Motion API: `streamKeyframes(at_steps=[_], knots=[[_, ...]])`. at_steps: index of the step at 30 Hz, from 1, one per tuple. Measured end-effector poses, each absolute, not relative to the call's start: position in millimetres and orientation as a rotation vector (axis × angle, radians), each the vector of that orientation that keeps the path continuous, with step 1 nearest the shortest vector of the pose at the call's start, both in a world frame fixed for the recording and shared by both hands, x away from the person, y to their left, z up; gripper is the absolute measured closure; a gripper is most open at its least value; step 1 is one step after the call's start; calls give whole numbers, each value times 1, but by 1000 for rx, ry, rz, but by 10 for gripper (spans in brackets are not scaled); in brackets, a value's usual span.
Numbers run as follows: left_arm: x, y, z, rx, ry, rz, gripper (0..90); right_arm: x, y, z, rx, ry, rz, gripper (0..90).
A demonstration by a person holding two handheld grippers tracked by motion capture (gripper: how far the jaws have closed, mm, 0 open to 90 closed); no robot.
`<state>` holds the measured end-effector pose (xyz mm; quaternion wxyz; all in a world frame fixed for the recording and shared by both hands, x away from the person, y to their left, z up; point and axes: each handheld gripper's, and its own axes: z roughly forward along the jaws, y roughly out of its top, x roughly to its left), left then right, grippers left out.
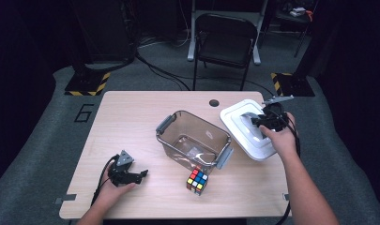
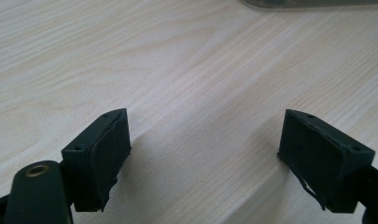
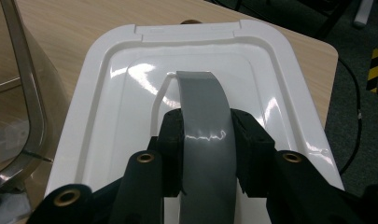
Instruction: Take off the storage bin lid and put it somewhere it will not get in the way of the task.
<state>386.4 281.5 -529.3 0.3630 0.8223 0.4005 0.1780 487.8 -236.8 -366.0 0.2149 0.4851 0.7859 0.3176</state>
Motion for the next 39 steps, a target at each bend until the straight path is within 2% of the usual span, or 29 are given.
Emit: streamKeyframes(at_steps=[39], knots=[[386, 281, -529, 2115, 1033, 458, 165, 479, -236, -435, 1419, 2212, 826, 668]])
